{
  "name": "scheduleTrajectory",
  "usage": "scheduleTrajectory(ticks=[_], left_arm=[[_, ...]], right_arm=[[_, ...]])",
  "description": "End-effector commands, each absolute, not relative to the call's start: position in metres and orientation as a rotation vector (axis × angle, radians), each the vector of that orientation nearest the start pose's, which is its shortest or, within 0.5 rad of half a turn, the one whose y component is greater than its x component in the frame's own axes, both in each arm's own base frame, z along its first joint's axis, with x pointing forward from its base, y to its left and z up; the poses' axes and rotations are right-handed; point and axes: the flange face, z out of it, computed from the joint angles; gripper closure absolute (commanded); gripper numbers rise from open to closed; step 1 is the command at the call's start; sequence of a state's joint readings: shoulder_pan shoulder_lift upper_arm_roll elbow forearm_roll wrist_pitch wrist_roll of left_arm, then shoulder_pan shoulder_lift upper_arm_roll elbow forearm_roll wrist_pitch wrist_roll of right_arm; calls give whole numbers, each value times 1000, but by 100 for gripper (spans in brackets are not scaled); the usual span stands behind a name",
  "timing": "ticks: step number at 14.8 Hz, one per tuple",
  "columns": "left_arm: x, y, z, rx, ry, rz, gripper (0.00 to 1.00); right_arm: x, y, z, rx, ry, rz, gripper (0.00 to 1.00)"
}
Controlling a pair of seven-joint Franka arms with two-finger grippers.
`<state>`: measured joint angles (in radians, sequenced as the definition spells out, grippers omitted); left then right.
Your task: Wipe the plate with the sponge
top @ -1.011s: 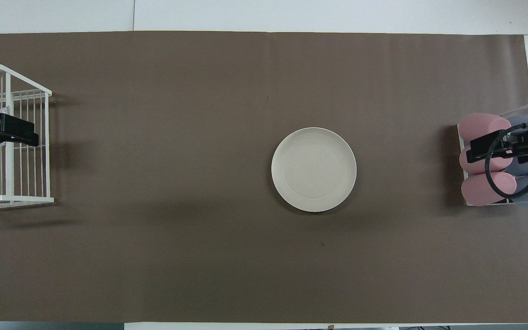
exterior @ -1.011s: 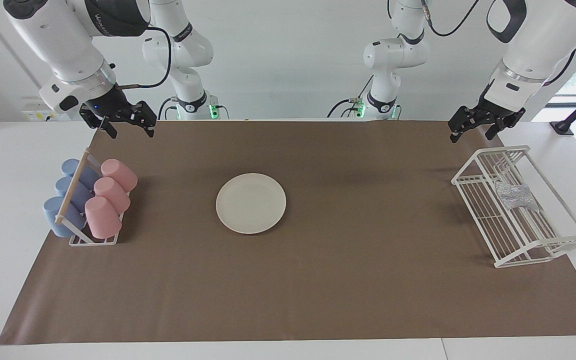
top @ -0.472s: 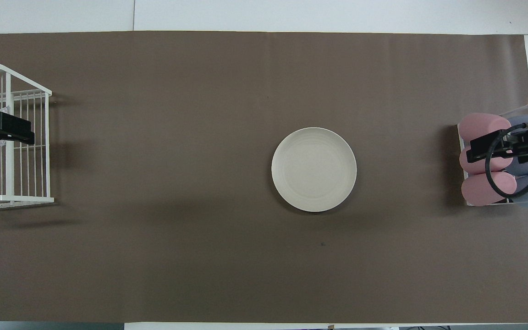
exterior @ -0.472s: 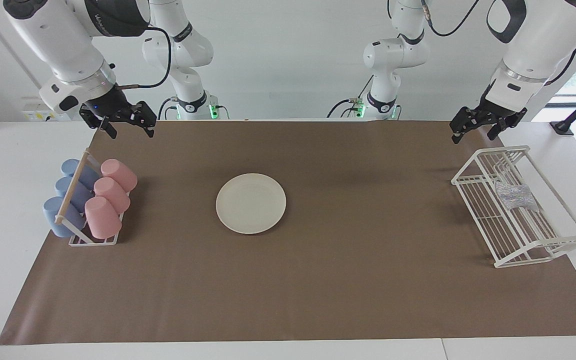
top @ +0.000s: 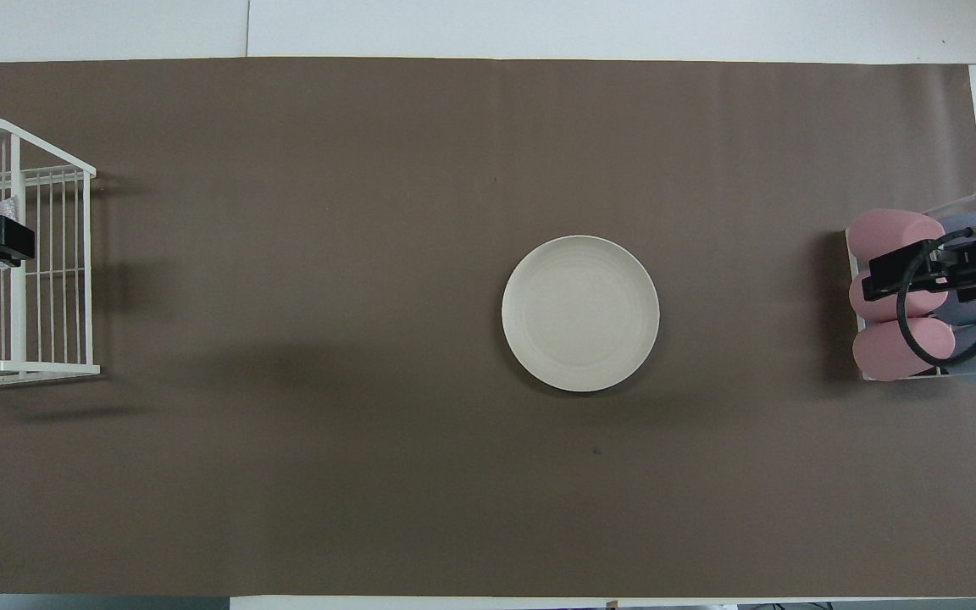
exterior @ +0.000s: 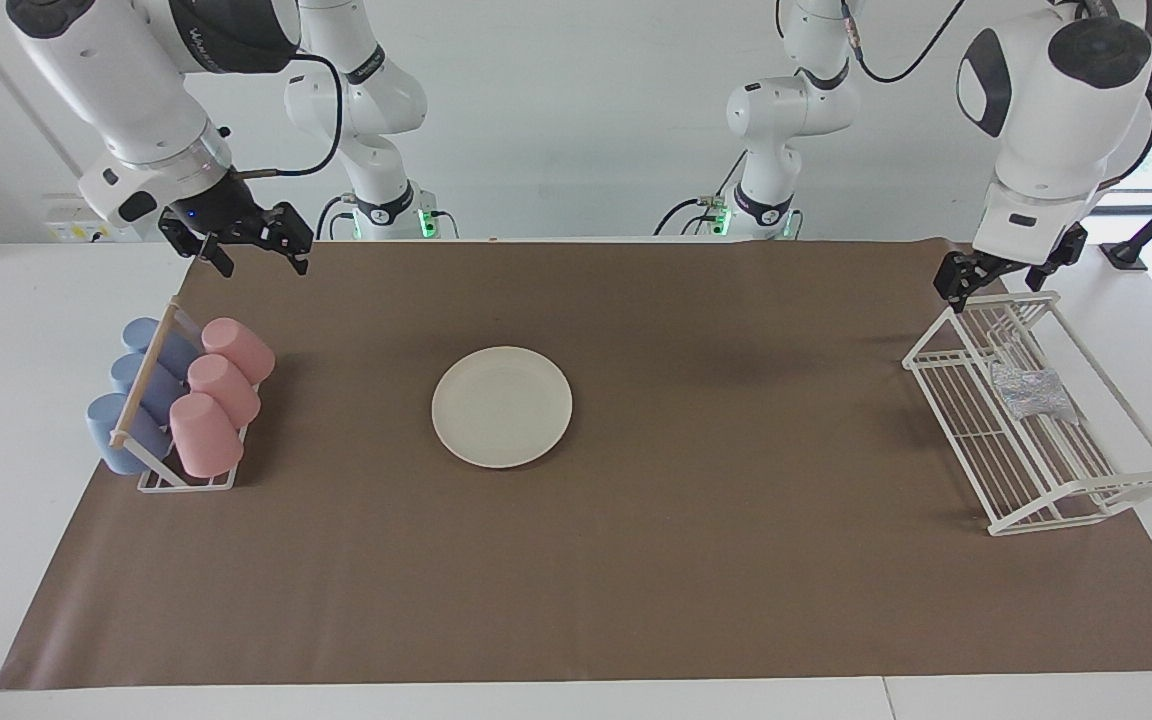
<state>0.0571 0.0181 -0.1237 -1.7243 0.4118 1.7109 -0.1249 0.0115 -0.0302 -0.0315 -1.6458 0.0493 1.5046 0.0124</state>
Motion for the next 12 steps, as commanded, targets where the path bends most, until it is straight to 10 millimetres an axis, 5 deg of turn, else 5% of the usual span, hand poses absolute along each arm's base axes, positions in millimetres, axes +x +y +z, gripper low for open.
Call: scheduleTrajectory(ticks=[1, 7, 12], left_arm=[[586, -8, 509, -2579, 102, 5, 0], [621, -15, 428, -2348, 139, -25, 0], [629, -16, 407, -2258, 176, -26, 0]], right_arm=[[532, -8, 601, -3093, 71, 164, 0], [530, -5, 594, -3093, 114, 170, 0], [528, 27, 594, -3080, 443, 172, 0]])
